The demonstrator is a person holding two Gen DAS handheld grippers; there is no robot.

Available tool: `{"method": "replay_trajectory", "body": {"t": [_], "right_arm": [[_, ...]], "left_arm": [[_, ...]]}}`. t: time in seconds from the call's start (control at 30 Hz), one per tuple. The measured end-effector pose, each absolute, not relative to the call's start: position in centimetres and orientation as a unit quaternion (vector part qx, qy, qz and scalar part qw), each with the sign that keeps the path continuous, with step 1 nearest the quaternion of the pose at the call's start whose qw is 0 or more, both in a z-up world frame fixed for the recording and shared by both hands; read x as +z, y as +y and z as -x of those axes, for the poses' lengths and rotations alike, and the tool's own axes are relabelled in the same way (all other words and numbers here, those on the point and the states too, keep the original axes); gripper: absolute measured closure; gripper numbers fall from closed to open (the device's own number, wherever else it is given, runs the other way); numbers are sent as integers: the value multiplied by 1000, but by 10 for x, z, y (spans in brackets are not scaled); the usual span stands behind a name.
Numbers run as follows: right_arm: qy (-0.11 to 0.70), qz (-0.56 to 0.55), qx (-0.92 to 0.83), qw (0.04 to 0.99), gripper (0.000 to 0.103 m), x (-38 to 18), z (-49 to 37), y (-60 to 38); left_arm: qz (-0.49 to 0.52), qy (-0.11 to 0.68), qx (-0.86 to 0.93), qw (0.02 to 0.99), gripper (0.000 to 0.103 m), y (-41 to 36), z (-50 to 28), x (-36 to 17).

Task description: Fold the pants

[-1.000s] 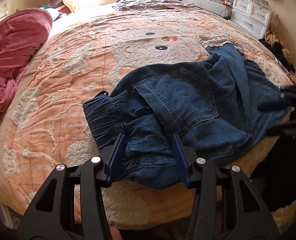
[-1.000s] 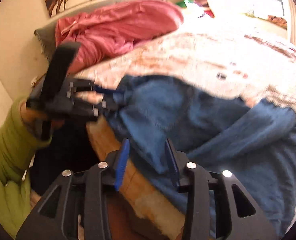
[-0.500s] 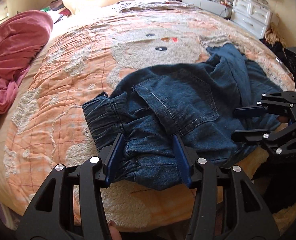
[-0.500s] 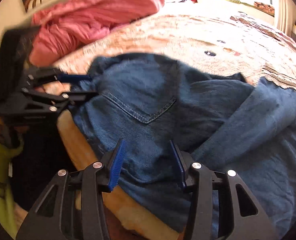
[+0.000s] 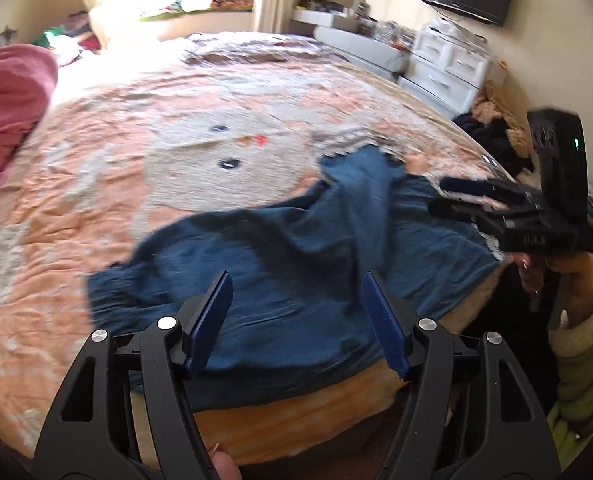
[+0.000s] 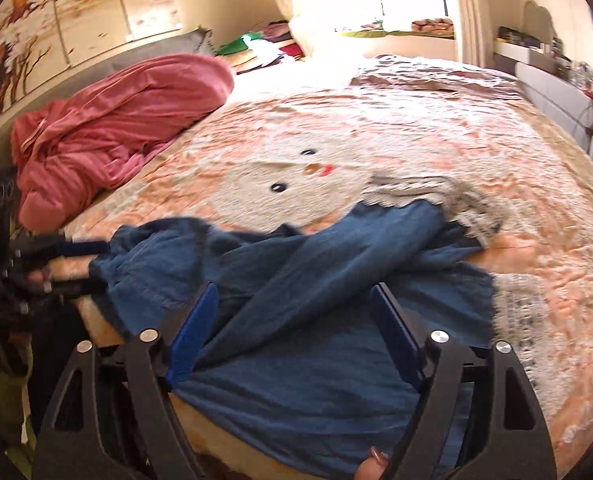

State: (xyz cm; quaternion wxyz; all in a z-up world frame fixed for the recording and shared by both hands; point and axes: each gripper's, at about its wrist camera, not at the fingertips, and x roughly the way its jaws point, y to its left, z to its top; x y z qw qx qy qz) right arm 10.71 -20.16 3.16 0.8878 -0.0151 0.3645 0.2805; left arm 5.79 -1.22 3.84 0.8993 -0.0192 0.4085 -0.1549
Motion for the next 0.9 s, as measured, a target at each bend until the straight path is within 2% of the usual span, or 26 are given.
{"method": "replay_trajectory", "body": {"t": [0.07, 0.2, 0.43, 0.53, 0.57, 0.6, 0.9], "right_arm": [[365, 6, 270, 891, 17, 36, -117, -211], [367, 21, 249, 896, 15, 41, -138, -224], [382, 46, 244, 890, 15, 36, -186, -207], [395, 63, 239, 885, 15, 27, -213, -190], [399, 69, 237, 883, 15, 23, -220, -185], [404, 77, 234, 881, 15, 19, -228, -179], [460, 102, 178, 864, 25, -22, -299, -142]], "left_arm": [[24, 421, -184, 888, 44, -33, -68, 29], [23, 451, -226, 863, 45, -66, -87, 6], [40, 502, -227, 833, 65, -90, -124, -31], [49, 489, -231, 840, 83, -91, -125, -35], [61, 487, -242, 837, 95, -90, -126, -37], [75, 483, -252, 835, 98, -89, -126, -38], [51, 454, -283, 843, 98, -106, -118, -39]]}}
